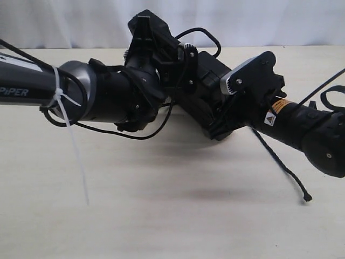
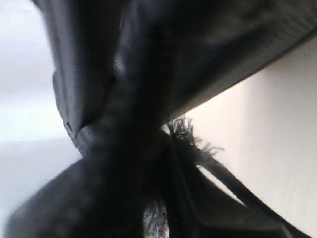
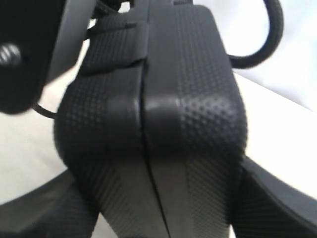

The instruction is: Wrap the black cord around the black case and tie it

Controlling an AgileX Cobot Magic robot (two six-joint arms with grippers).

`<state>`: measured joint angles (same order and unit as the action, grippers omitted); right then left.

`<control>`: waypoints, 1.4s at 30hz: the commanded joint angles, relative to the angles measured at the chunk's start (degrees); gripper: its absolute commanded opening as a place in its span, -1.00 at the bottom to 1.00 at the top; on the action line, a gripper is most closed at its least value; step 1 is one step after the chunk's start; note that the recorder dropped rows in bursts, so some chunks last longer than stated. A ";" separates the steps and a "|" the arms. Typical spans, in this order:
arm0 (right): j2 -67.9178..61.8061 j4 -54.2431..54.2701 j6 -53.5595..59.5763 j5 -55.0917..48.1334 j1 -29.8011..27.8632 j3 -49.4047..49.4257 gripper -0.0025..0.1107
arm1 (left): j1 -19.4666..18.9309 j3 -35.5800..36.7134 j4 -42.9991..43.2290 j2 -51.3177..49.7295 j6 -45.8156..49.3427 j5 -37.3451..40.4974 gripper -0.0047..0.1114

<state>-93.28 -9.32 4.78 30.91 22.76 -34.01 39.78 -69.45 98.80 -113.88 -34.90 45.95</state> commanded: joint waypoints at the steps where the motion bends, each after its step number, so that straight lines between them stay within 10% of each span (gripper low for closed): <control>1: -0.81 2.13 1.03 -4.64 0.02 0.72 -0.88 | -0.03 0.07 -1.31 2.13 -2.80 -5.24 -0.92; 6: -0.81 2.13 1.03 -5.49 0.02 0.72 -0.68 | -0.03 0.07 -2.15 2.22 -2.80 -5.96 -0.92; 18: 1.69 2.02 0.59 -8.10 0.02 0.72 0.49 | -1.90 0.07 -2.31 2.37 -4.96 -5.67 -0.92; 35: 20.85 3.73 -6.16 -20.90 0.02 -0.09 0.44 | -2.71 0.07 -2.06 2.37 -5.82 -9.92 -0.92; 42: 14.52 5.72 -3.08 -40.61 -0.10 -19.79 0.26 | -2.71 0.07 -2.06 2.37 -5.82 -9.75 -0.92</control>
<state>-75.00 -4.05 -0.43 -3.00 22.76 -47.26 37.25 -69.45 96.58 -112.18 -39.96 37.43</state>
